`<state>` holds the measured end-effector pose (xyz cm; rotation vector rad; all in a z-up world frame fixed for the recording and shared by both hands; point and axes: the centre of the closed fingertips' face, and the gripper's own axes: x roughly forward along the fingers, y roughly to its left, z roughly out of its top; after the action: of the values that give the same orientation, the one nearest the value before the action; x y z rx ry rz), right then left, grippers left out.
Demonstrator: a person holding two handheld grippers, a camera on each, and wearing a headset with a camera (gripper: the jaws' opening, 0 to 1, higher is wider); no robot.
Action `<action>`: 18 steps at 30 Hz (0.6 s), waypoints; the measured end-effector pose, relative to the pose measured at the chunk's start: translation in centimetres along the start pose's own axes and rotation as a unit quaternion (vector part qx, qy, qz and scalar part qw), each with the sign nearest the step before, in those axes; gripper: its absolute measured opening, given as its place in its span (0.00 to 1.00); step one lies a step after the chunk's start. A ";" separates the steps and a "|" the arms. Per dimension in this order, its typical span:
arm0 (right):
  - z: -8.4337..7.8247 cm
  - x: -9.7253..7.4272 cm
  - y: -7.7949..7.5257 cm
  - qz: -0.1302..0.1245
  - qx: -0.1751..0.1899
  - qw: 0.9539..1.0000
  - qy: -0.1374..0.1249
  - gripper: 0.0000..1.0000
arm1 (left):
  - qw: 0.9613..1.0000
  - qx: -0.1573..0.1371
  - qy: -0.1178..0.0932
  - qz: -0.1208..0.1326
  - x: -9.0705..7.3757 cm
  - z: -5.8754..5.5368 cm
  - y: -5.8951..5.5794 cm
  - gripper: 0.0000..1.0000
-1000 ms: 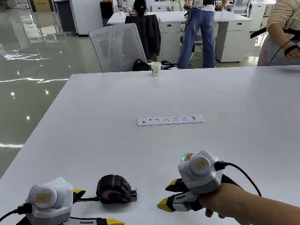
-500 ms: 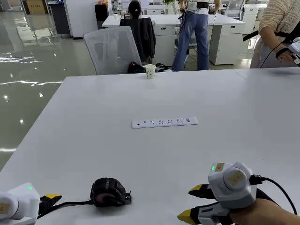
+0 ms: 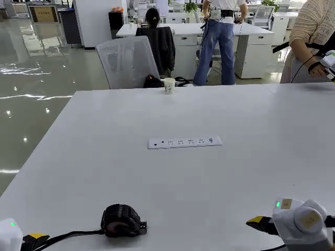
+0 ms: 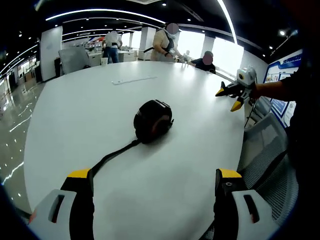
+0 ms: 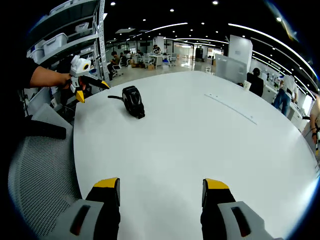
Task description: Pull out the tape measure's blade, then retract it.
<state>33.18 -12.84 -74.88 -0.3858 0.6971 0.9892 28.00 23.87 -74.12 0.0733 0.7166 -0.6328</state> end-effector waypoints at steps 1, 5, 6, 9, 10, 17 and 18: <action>-0.2 -0.1 -0.1 -0.001 0.000 1.000 0.001 0.67 | 1.000 -0.003 -0.002 0.000 -0.1 0.0 0.0 0.99; -1.9 -1.5 -1.1 -0.016 0.008 1.000 0.003 0.70 | 1.000 -0.009 -0.002 0.000 -0.6 -0.1 0.1 0.99; -2.2 -1.7 -1.2 -0.019 0.011 1.000 0.004 0.72 | 1.000 -0.008 0.001 0.001 -0.6 -0.2 0.1 0.99; -3.3 -2.5 -1.6 -0.022 0.023 0.999 0.009 0.76 | 1.000 -0.004 0.003 0.003 -0.9 -0.3 0.2 0.99; -3.6 -2.7 -1.7 -0.023 0.023 0.999 0.009 0.76 | 1.000 -0.008 0.003 -0.003 -1.0 -0.2 0.1 0.99; -5.5 -4.5 -2.2 -0.028 0.028 0.999 0.023 0.80 | 1.000 -0.004 0.004 -0.005 -1.7 -0.3 0.3 0.99; -5.6 -4.9 -2.2 -0.029 0.028 0.999 0.024 0.81 | 1.000 -0.004 0.006 -0.004 -1.9 -0.4 0.5 0.98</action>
<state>31.30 -20.31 -75.57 -0.3802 0.7514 0.9063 26.88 25.37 -73.30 0.0667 0.7314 -0.6380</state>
